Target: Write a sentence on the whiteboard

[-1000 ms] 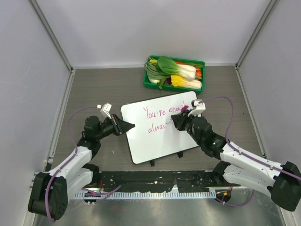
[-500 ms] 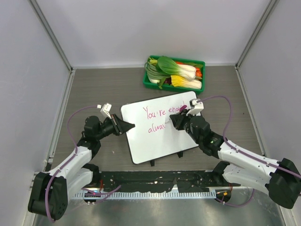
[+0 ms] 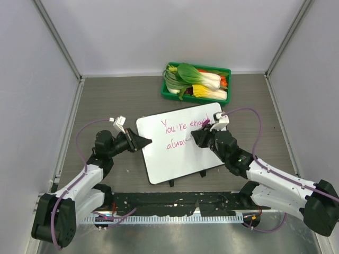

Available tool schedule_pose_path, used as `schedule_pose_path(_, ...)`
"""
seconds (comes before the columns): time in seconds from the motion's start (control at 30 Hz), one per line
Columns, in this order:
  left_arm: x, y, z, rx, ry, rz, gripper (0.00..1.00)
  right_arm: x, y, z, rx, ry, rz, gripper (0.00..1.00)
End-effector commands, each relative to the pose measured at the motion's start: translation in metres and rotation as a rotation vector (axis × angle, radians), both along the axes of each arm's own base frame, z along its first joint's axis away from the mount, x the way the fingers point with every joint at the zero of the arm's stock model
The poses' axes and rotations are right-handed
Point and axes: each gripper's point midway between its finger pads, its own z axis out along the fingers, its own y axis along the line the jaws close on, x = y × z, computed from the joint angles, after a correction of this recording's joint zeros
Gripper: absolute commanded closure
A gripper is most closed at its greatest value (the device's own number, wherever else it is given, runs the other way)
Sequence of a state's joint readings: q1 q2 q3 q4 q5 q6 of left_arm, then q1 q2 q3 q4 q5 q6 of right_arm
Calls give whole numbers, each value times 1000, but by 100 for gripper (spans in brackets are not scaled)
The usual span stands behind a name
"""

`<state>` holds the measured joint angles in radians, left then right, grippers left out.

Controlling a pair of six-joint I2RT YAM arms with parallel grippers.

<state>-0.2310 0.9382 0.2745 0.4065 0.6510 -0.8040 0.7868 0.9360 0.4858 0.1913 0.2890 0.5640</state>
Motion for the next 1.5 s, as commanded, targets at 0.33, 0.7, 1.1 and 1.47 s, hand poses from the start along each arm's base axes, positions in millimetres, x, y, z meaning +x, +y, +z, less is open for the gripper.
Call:
schedule_pose_path(0.33, 9, 21, -39, 191, -19, 78, 100, -16, -4, -20, -17, 51, 47, 99)
schedule_pose_path(0.7, 10, 22, -39, 190, -19, 80, 100, -28, 0, -29, -9, 89, 96, 99)
schedule_pose_path(1.1, 10, 21, -39, 191, -19, 78, 100, -39, 10, -13, 65, 70, 170, 99)
schedule_pose_path(1.47, 10, 21, -40, 191, -16, 78, 100, -39, 22, 49, 203, -63, 230, 99)
